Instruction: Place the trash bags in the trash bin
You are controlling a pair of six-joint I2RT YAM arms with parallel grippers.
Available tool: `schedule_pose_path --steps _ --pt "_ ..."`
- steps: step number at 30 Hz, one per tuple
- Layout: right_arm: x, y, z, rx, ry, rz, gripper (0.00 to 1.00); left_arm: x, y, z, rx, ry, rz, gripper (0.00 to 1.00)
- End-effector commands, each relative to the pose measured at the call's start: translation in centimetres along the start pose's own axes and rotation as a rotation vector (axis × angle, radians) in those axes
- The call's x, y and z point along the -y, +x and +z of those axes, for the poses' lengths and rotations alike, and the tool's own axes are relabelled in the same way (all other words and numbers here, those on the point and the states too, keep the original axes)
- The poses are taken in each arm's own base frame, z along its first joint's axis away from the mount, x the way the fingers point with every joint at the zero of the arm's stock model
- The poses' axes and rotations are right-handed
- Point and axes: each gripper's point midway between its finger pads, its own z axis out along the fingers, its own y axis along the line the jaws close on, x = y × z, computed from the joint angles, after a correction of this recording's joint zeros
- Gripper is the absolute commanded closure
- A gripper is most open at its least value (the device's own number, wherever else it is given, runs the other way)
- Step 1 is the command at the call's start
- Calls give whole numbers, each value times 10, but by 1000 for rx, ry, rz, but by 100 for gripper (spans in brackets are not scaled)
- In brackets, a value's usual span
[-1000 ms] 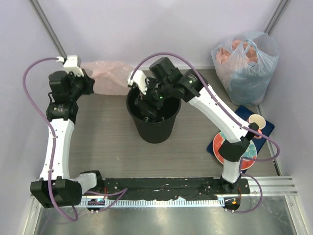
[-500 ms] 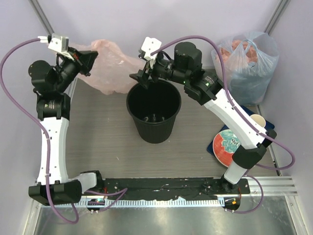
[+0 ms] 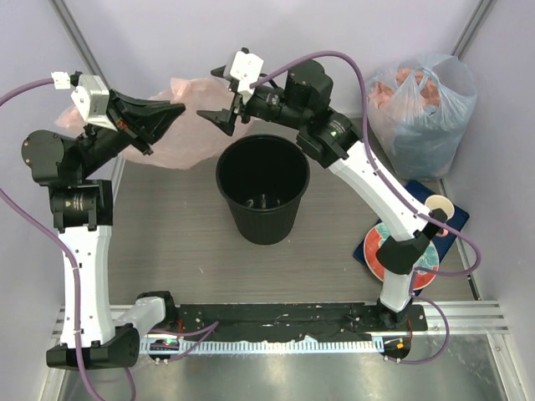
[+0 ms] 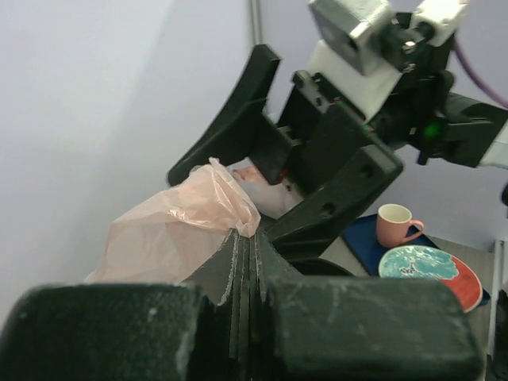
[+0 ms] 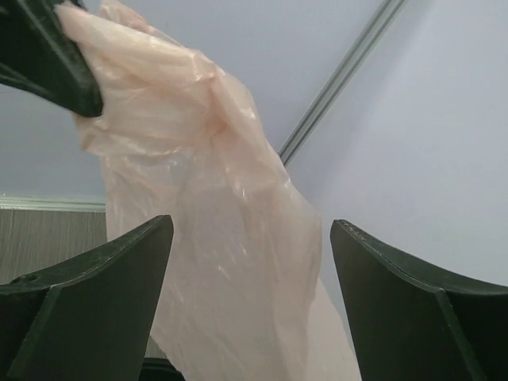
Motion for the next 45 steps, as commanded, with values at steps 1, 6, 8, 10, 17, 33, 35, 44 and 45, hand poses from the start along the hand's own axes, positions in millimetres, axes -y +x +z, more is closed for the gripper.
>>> schedule_pose_path --steps 1,6,8,10,17,33,35,44,45 --pt "-1 -46 6 137 -25 -83 13 41 -21 -3 4 168 27 100" --pt "-17 -40 15 143 -66 -44 28 57 -25 -1 -9 243 -18 100" --pt "-18 -43 16 152 -68 -39 49 56 -25 0 -7 237 -32 100" --pt "-10 -41 16 142 -24 -31 84 46 -26 1 13 169 -39 100" --pt "61 -36 -1 110 315 63 99 -13 -53 -8 133 -236 -54 16" --pt "127 -25 -65 103 604 253 99 -122 -24 -104 207 -1048 -36 12" --pt "130 -30 -66 133 608 251 99 -123 4 -112 165 -1069 -54 13" --pt "137 -37 -66 180 576 241 99 -130 153 -126 -102 -957 -389 15" --pt "136 -41 -66 191 566 238 99 -125 172 -116 -104 -849 -410 15"
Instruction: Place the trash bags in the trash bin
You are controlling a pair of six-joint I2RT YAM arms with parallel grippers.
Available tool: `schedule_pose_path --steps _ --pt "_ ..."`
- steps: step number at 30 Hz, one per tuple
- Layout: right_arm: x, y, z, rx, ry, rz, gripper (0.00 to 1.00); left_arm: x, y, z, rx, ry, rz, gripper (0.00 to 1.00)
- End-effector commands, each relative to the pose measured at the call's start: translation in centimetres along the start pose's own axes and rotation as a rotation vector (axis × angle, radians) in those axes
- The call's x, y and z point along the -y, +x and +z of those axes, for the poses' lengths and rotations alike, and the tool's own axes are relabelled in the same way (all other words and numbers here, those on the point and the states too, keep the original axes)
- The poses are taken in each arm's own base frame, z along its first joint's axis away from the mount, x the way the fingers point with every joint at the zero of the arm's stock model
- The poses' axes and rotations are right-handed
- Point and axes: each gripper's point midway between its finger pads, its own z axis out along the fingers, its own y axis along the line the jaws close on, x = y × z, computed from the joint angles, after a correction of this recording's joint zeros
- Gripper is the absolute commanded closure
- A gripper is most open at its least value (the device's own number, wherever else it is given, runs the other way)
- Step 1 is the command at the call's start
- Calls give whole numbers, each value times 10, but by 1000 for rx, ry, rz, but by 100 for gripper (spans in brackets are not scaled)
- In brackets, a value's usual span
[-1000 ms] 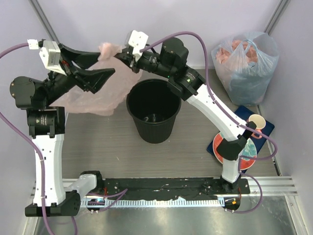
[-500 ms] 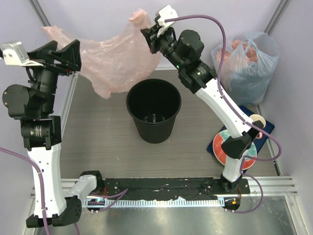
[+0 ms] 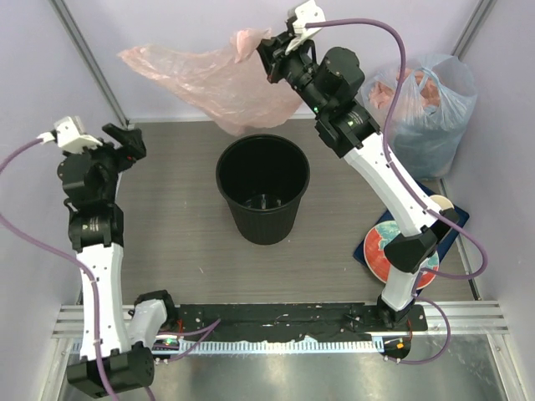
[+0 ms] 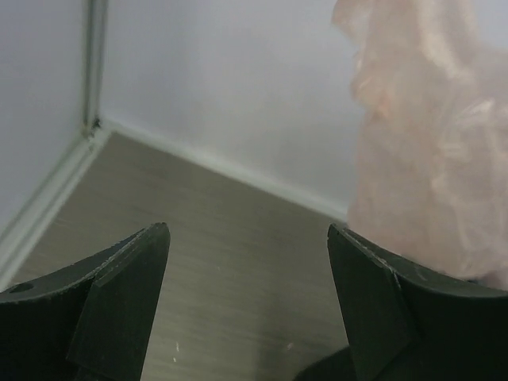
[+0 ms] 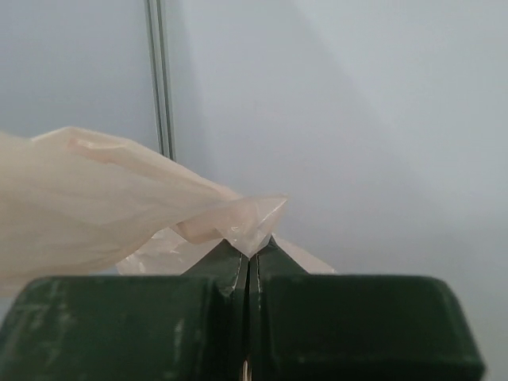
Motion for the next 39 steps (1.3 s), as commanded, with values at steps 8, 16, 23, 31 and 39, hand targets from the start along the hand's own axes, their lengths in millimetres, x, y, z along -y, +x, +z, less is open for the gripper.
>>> schedule_pose_path --steps 8,16,23,31,39 --pt "-7 -80 -10 213 -77 20 99 68 104 4 -194 747 -23 0" --pt "-14 -104 -13 263 -113 62 99 116 88 29 -102 926 0 0" --pt "-29 -114 -21 268 -191 163 99 164 57 25 -13 1055 -33 0" --pt "-44 -112 -29 226 -262 306 99 191 -4 0 84 1098 -71 42" --pt "-53 -119 -43 179 -304 390 99 216 -49 -31 69 1173 -58 100"
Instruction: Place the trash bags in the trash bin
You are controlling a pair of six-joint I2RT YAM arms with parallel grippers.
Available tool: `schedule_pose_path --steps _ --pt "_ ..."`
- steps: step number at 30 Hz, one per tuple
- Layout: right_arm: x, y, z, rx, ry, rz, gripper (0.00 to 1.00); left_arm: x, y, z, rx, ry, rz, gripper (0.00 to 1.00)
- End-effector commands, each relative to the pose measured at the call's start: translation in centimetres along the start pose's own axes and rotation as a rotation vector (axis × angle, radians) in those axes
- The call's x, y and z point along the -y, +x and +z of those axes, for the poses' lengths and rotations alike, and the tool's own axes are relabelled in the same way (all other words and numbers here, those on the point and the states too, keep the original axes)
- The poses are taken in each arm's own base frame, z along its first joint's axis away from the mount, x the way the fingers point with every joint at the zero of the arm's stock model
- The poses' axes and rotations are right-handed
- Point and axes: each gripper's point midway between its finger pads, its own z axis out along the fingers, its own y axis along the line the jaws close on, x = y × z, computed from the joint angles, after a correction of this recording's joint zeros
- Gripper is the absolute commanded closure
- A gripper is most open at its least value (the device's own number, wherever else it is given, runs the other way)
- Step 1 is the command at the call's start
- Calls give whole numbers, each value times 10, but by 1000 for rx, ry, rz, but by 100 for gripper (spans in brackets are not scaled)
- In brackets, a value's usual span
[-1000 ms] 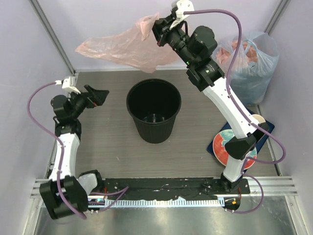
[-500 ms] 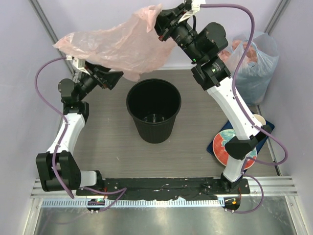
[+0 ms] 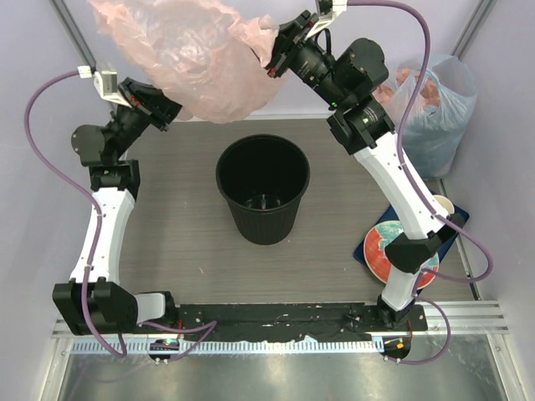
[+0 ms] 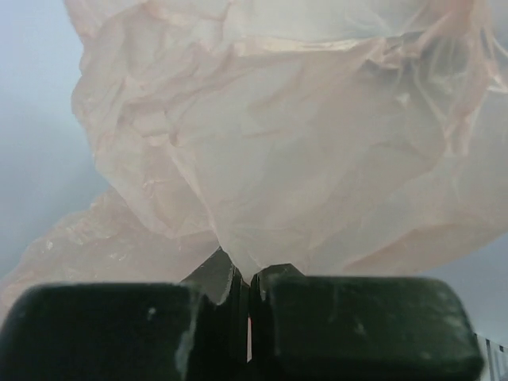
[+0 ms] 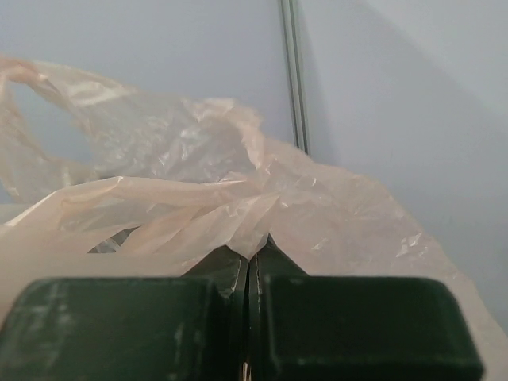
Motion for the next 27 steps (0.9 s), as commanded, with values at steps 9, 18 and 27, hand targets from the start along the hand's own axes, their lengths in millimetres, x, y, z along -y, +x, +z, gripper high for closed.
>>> schedule_pose_path --steps 9,18,27 --pt "-32 -26 -76 -102 42 276 99 84 -35 16 -68 151 -111 100" --pt "-9 18 -132 -252 222 336 99 106 14 27 -180 168 -279 100" --pt "8 49 -162 -336 284 420 99 131 80 30 -350 144 -369 100"
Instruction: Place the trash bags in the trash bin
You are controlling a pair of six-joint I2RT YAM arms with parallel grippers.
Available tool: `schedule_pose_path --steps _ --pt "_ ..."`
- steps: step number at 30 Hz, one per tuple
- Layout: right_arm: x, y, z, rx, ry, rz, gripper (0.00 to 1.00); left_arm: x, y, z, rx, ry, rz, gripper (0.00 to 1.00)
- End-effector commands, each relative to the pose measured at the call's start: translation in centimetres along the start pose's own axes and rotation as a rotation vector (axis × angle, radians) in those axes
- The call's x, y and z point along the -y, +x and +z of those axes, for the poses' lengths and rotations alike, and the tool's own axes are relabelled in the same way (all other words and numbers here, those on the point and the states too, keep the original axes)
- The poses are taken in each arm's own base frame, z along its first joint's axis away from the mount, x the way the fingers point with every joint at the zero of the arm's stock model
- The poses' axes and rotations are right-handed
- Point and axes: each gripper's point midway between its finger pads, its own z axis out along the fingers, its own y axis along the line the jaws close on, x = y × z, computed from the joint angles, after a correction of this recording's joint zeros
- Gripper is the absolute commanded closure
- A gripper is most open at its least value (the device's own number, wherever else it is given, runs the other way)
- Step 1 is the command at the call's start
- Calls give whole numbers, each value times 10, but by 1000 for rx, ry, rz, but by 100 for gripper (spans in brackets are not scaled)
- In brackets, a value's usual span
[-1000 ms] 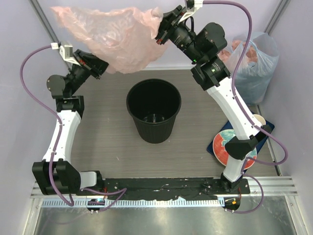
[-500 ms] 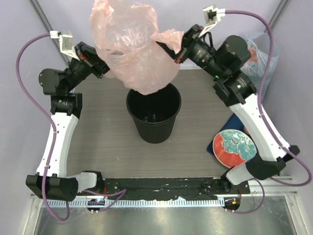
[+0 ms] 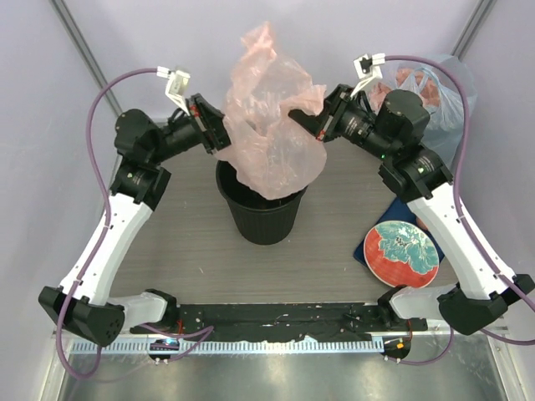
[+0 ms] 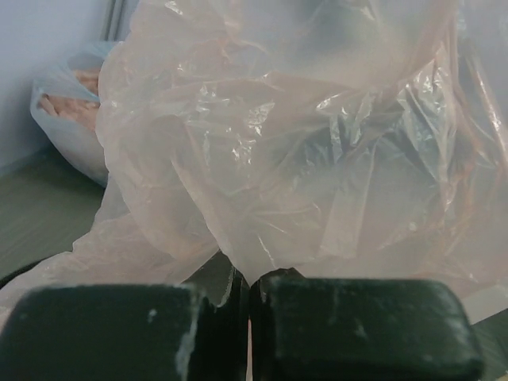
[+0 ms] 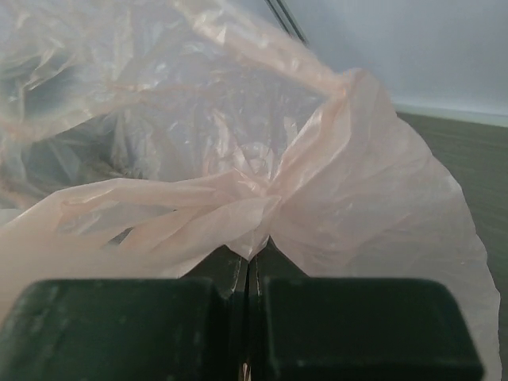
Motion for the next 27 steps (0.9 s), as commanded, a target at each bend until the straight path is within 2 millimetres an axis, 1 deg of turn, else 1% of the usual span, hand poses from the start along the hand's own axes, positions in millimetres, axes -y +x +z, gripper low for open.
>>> schedule_pose_path --steps 1,2,3,4,6,7,9,12,13,14,15,17,18,19,20,21,22,23,24,25,27 --pt "5 -7 -13 8 6 4 99 -13 43 2 -77 -73 -44 100" --pt "11 -12 -15 15 20 -17 99 -19 51 2 -85 -95 -61 100" --pt "12 -16 -16 21 22 -26 99 -28 58 1 -91 -130 -84 100" --pt "13 -19 -16 28 23 -37 99 -40 70 -1 -106 -163 -111 100" --pt "16 -17 -12 18 23 -48 99 -61 87 -3 -133 -233 -133 100" --pt "16 -18 -10 15 20 -47 99 -66 91 -3 -141 -251 -128 100" --pt "17 -10 -5 -16 2 -31 99 -82 107 -10 -202 -319 -120 100" --pt "18 -3 0 -43 -14 -15 99 -85 117 -21 -270 -347 -61 100" --pt "21 -1 2 -48 -11 -8 99 -86 119 -25 -281 -356 -43 100" --pt "22 1 4 -53 -13 -8 99 -85 119 -27 -288 -356 -24 100" --pt "21 2 5 -59 -22 -5 99 -82 119 -33 -317 -353 20 98" --pt "23 5 7 -64 -26 -3 99 -76 119 -39 -350 -339 53 91" --pt "24 7 9 -70 -27 1 99 -66 113 -44 -351 -326 60 81" --pt "24 8 10 -73 -38 -3 99 -65 106 -50 -335 -325 62 75" --pt "23 8 10 -72 -46 -2 99 -57 102 -53 -327 -296 63 69" --pt "22 9 10 -73 -55 -2 99 -54 98 -57 -310 -294 71 59" --pt "20 12 12 -75 -76 2 99 -46 85 -66 -264 -301 91 55" --pt "20 15 13 -83 -91 6 99 -44 81 -70 -240 -295 101 52" --pt "18 16 14 -89 -108 7 99 -46 73 -77 -211 -318 110 50" --pt "14 20 15 -98 -150 5 99 -38 65 -82 -179 -322 114 49" --pt "14 26 24 -108 -172 21 99 -34 56 -86 -152 -320 123 48"
